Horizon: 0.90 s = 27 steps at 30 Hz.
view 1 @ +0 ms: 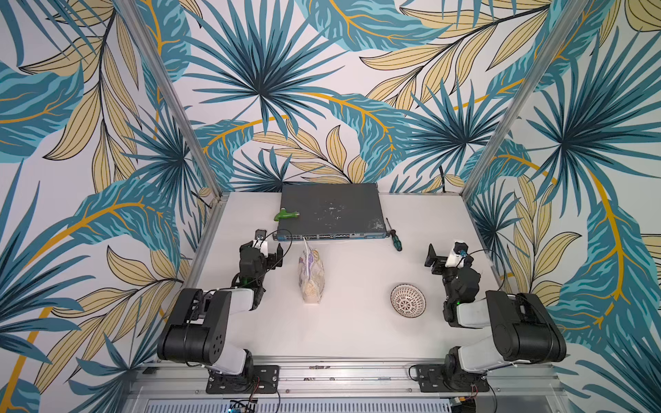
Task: Pour the oats into the breakfast bowl
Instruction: Pick up the bowl from the center of the board.
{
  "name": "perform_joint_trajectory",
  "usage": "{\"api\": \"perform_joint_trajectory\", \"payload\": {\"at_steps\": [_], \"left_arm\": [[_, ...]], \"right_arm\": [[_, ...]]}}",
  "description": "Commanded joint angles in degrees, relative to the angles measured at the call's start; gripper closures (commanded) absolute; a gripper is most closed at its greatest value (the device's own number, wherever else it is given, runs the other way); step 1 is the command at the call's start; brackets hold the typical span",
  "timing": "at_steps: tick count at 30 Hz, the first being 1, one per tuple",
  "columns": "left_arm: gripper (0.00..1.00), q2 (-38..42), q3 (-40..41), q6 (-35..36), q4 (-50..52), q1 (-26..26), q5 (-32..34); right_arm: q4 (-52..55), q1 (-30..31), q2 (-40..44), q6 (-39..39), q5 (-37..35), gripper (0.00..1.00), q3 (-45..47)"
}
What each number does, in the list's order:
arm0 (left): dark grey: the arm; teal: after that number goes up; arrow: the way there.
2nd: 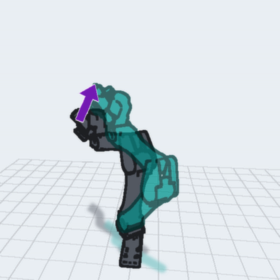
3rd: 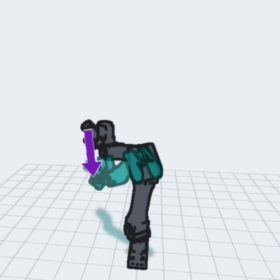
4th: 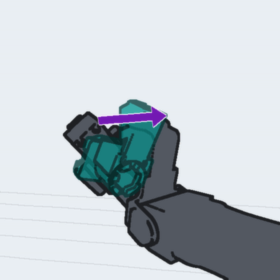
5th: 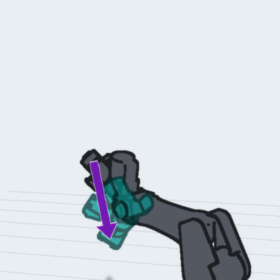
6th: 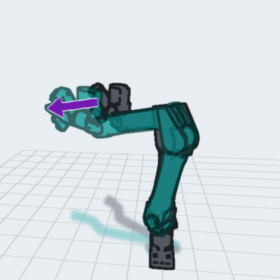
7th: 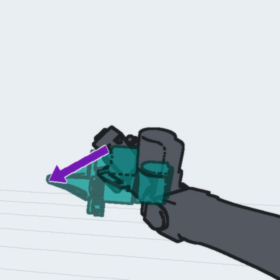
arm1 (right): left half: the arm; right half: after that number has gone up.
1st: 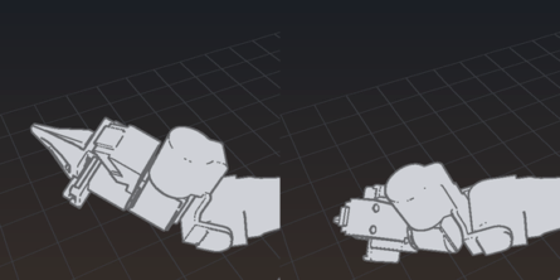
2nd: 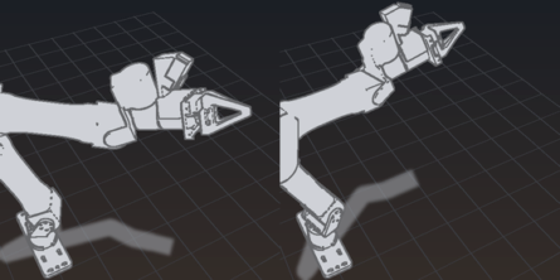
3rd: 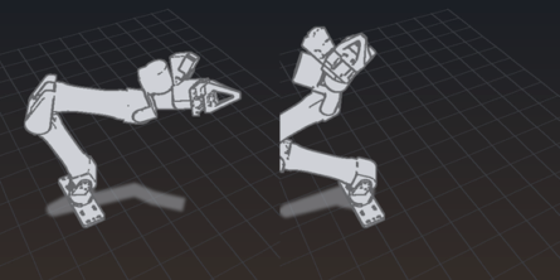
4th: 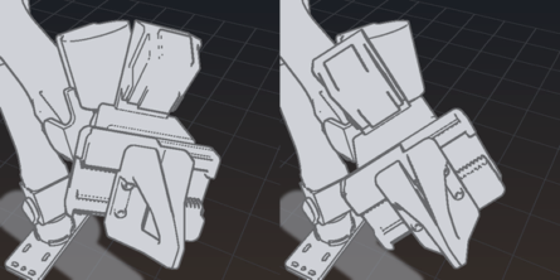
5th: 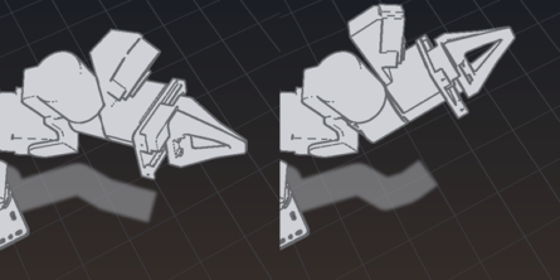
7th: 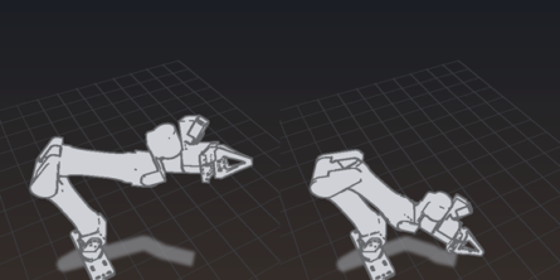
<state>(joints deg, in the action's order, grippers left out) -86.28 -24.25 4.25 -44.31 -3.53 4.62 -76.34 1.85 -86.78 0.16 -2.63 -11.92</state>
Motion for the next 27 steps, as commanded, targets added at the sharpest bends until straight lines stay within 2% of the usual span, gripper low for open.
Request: {"api": "perform_joint_trajectory", "payload": {"at_steps": [1, 20, 22, 25, 27], "left_arm": [[0.0, -0.48, 0.61, 0.04, -1.64, 0.43, -0.84], [0.0, -0.51, 0.59, -0.04, -1.61, 0.49, -1.01], [0.0, -0.21, 0.49, -0.42, -1.34, 0.4, 0.5], [0.0, 7.7, -4.05, -3.5, 13.41, 0.45, 8.26], [0.0, 15.28, -7.08, -7.33, 22.54, 0.49, 10.99]], "right_arm": [[0.05, -0.18, -0.07, -0.6, 0.43, 0.0, -0.56], [0.17, -0.13, -0.09, -0.52, 0.17, 0.0, -0.6], [-1.45, -0.18, 0.58, -0.36, -0.94, 0.0, 0.66], [-3.31, -0.15, 8.53, 1.48, -5.61, 0.0, 5.34], [9.37, -0.18, 19.42, 6.56, -9.7, 0.0, 5.23]]}}
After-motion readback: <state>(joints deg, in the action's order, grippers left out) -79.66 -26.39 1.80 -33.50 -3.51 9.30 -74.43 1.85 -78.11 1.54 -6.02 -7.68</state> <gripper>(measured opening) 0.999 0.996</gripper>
